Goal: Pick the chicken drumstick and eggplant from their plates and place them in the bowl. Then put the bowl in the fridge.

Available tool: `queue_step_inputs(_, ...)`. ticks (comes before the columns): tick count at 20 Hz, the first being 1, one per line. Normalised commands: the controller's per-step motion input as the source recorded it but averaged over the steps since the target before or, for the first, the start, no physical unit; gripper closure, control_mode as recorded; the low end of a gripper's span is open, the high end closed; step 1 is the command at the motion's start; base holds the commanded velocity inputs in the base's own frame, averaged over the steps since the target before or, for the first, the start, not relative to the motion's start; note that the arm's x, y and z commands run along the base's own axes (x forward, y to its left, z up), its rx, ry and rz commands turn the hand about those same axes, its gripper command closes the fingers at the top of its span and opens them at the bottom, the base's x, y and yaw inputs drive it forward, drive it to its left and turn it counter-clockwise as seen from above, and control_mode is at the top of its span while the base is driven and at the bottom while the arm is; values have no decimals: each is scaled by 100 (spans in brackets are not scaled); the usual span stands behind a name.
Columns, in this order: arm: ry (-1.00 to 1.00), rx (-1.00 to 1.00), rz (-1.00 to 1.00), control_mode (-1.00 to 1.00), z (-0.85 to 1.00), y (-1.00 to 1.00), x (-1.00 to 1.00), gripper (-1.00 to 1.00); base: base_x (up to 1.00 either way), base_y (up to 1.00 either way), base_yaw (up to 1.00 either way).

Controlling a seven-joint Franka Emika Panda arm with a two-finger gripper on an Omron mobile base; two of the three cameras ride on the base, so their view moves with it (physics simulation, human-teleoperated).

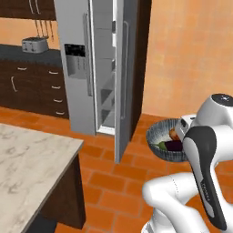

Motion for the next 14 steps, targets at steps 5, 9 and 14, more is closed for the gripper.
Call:
queue_step_inputs(5,0,0,0,100,0,0,0,100,100,-48,49)
queue_step_inputs(9,0,0,0,100,0,0,0,100,81,-51,65)
queue_step_inputs(14,0,0,0,100,0,0,0,100,35,-28,76)
